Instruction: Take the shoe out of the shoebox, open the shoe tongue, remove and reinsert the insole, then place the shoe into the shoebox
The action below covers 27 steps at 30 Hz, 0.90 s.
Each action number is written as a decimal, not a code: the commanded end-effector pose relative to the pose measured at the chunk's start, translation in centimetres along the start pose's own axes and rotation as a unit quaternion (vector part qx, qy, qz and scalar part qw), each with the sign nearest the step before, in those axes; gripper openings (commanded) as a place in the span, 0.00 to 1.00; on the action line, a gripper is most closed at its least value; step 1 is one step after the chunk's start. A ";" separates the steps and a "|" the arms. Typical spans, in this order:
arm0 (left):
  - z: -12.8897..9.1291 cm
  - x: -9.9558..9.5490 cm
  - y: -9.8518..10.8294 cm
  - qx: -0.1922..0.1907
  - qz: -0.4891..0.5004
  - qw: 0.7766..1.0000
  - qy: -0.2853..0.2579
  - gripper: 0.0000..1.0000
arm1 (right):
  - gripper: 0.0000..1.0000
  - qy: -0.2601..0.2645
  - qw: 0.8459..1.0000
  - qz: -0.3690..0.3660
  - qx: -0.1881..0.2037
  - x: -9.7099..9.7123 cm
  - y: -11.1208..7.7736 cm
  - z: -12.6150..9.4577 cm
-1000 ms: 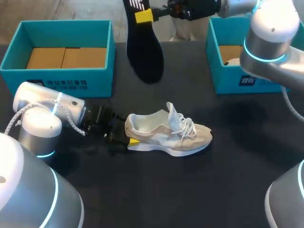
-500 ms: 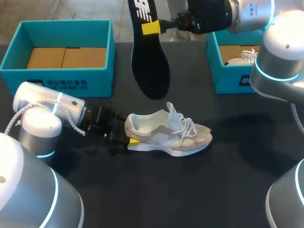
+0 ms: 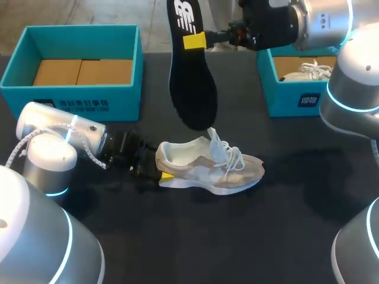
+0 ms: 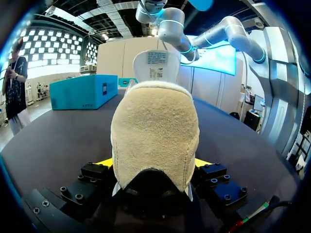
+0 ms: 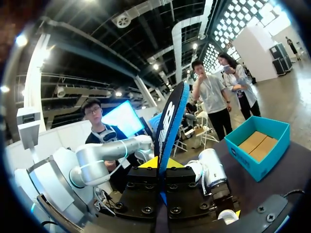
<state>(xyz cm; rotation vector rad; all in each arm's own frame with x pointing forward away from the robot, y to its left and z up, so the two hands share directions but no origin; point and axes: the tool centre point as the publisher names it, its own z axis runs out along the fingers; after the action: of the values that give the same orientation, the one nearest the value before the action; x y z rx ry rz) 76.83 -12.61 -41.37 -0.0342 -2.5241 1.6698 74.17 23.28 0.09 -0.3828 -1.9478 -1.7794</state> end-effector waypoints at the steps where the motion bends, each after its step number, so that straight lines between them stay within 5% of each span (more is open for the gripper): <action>1: 0.0 0.0 0.1 0.000 0.000 1.000 0.000 0.00 | 0.00 0.000 1.000 0.000 0.000 0.0 0.0 0.1; 15: 0.0 0.0 0.1 0.000 0.000 1.000 0.000 0.00 | 0.00 -0.040 0.995 0.094 0.002 4.1 -1.6 -2.9; 27: 0.0 0.0 0.1 0.000 0.000 1.000 0.000 0.00 | 0.00 -0.063 0.987 0.145 0.001 6.9 -3.5 -3.3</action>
<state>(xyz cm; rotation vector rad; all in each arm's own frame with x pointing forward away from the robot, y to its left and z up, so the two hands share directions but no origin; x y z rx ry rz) 76.83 -12.60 -41.38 -0.0341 -2.5242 1.6697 68.30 19.30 0.99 -0.6958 -1.8549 -1.5869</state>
